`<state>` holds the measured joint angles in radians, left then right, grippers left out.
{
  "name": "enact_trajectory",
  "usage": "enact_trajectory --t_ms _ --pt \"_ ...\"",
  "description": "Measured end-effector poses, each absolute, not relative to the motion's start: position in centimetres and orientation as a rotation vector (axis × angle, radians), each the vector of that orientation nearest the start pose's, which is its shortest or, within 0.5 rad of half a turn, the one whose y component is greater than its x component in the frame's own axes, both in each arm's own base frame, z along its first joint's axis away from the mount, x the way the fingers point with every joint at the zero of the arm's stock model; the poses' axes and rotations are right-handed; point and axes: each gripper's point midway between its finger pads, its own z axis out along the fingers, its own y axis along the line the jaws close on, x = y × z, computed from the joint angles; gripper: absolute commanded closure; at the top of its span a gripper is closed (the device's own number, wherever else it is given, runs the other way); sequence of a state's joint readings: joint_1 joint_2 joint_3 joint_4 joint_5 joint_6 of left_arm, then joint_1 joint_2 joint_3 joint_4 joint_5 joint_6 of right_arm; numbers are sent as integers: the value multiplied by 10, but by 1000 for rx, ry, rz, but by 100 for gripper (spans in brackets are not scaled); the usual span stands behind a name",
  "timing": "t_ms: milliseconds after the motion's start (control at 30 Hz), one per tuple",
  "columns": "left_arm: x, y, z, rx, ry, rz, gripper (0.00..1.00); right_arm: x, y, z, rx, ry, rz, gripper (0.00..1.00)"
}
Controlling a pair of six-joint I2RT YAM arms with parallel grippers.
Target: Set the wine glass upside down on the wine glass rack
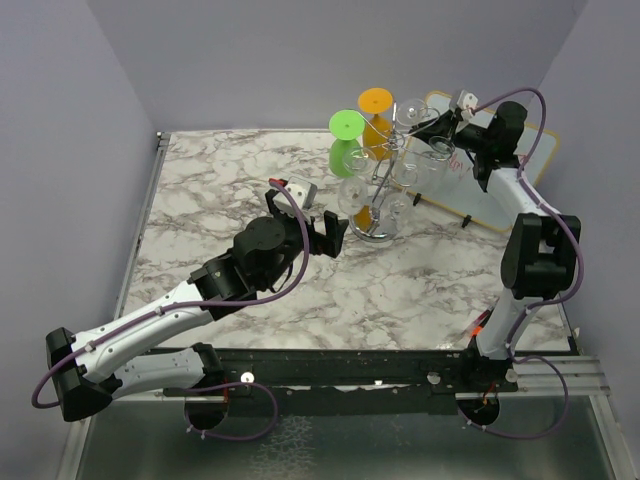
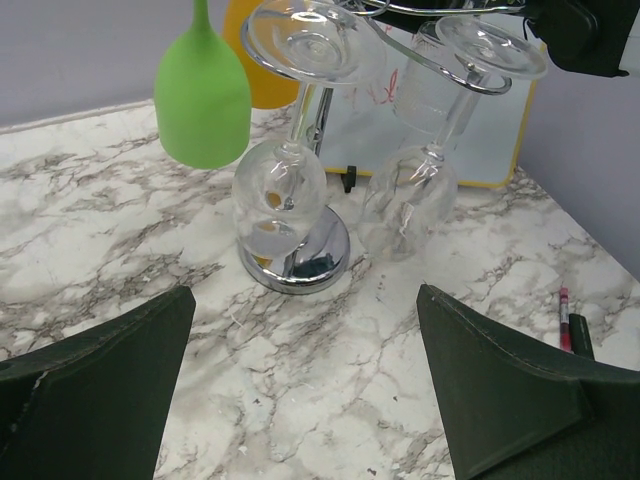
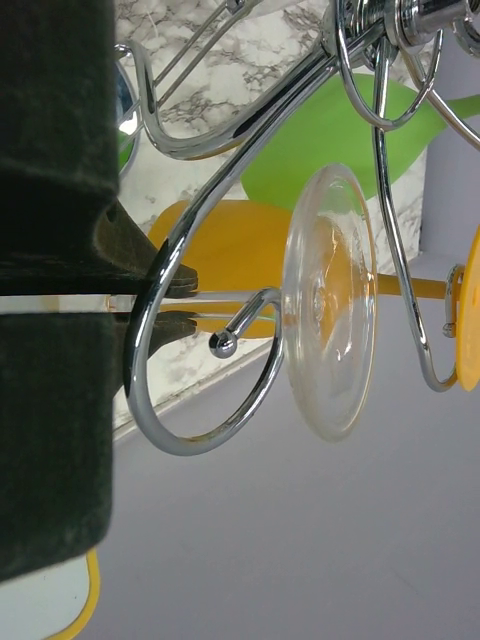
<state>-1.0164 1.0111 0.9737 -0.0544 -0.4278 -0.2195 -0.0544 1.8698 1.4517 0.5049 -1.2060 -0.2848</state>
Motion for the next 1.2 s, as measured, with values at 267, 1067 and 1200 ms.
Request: enact_trajectory --t_ms 267,1067,1200 --pt "245 -271 326 334 1653 -575 6 497 130 295 -1079 1142 618 99" --pt "245 -270 325 331 1655 -572 6 481 109 300 -1029 1111 629 99" --pt "245 -270 325 332 1657 -570 6 482 107 303 -986 1114 631 99"
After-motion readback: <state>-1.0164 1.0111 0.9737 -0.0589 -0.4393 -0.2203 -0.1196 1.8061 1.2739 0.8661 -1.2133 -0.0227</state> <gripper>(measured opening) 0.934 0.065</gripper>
